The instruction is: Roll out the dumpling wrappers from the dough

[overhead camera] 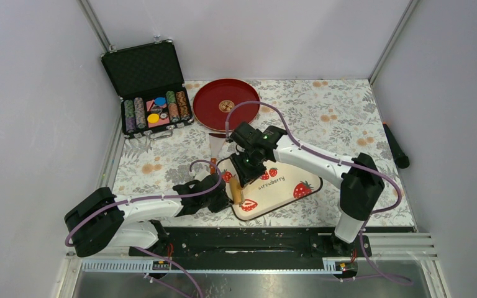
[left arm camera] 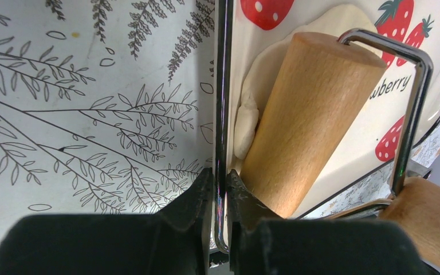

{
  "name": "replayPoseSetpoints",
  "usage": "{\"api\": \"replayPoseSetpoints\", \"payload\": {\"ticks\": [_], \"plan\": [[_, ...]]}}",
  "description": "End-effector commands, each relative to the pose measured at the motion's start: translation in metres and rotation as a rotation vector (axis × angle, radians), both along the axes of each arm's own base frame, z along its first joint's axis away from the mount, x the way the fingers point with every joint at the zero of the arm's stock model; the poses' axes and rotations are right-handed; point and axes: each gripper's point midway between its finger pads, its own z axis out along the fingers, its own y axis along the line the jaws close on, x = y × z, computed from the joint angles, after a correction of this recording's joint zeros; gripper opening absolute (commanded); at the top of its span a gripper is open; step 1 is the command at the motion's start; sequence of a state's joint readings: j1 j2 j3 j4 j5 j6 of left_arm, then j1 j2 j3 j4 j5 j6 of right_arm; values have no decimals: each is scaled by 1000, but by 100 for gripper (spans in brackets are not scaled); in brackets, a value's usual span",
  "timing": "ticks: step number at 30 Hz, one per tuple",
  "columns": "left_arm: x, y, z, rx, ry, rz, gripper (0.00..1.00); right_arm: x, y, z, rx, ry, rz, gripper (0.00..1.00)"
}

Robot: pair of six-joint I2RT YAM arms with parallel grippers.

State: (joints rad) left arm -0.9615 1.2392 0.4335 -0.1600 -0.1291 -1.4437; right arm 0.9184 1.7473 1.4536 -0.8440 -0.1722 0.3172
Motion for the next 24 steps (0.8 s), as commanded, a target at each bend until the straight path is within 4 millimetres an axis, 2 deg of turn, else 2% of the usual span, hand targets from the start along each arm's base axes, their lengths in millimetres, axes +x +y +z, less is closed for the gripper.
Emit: {"api": "replayPoseSetpoints", "payload": {"ticks": [1, 7, 12, 17, 24], "plan": [[-5, 22, -19, 117, 32, 26, 0, 7, -13, -3, -70, -61, -16, 0], [-5, 22, -19, 116, 30, 23, 0, 29, -4, 41, 92, -96, -121, 0], [-5, 22, -19, 115, 28, 23, 0, 48, -11, 60, 194, -71, -217, 0], [-5, 22, -19, 116, 29, 22, 0, 59, -19, 51, 187, -34, -258, 0], [-5, 22, -19, 115, 29, 22, 0, 51, -30, 13, 58, 40, -272, 0]]}}
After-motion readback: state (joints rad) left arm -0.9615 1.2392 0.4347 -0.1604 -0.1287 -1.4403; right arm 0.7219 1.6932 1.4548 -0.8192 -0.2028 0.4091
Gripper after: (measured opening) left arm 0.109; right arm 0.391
